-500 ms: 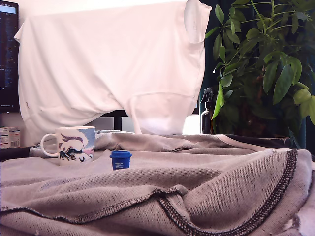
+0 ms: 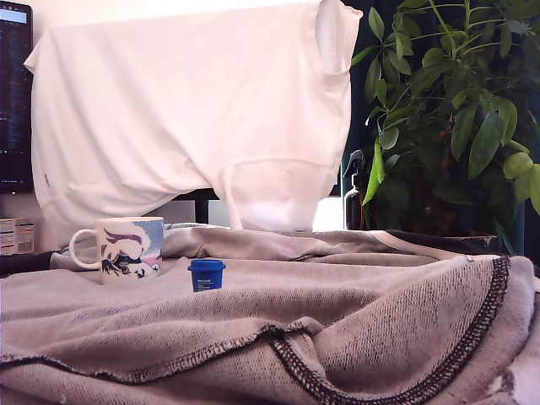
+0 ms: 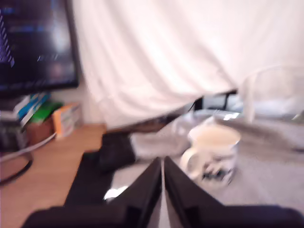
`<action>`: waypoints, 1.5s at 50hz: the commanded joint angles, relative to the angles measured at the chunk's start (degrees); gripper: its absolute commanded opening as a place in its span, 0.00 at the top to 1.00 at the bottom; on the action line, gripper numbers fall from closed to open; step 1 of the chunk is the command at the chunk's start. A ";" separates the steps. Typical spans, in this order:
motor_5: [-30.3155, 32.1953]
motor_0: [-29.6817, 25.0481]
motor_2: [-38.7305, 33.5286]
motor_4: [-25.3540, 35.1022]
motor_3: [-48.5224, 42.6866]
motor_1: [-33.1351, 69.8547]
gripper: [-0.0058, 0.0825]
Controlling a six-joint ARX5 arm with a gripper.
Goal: Pick the blue coffee capsule and place it inside the blue coffee cup
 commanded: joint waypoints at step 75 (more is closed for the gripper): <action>6.03 -27.34 21.38 11.82 26.14 68.70 0.04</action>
